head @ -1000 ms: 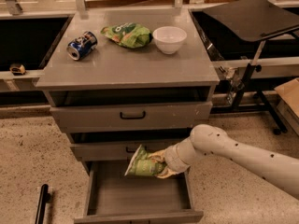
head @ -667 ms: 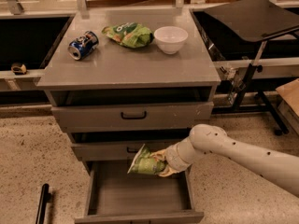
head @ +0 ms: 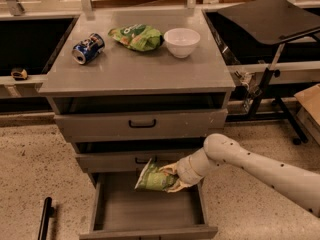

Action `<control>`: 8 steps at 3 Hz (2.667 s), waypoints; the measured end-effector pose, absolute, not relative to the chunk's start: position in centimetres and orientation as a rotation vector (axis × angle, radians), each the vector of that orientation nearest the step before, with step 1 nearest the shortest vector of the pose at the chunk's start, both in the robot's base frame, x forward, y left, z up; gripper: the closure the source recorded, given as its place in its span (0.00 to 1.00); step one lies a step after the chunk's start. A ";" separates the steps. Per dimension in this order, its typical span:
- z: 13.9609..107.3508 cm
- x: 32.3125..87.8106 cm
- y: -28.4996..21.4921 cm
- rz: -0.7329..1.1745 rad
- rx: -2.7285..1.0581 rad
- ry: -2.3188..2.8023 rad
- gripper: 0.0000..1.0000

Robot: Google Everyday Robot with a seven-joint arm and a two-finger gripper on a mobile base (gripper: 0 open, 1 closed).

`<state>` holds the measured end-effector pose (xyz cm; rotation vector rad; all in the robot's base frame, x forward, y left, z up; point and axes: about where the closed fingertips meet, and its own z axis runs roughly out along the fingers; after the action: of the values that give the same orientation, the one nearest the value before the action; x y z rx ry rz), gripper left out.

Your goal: Place green jalapeno chip bag into bottom drawer

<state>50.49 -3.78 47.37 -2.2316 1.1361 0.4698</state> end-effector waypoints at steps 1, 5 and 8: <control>43.3 50.9 -2.8 0.713 -2.113 1.063 1.00; 26.2 46.8 -2.8 1.106 -1.771 1.395 0.59; 28.6 48.1 -3.4 0.932 -1.549 1.205 0.00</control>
Offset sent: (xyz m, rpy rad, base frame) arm -0.0350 0.0445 -0.2008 0.4381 0.5174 0.0905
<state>48.15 -3.37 28.58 -1.5492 1.2055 0.9317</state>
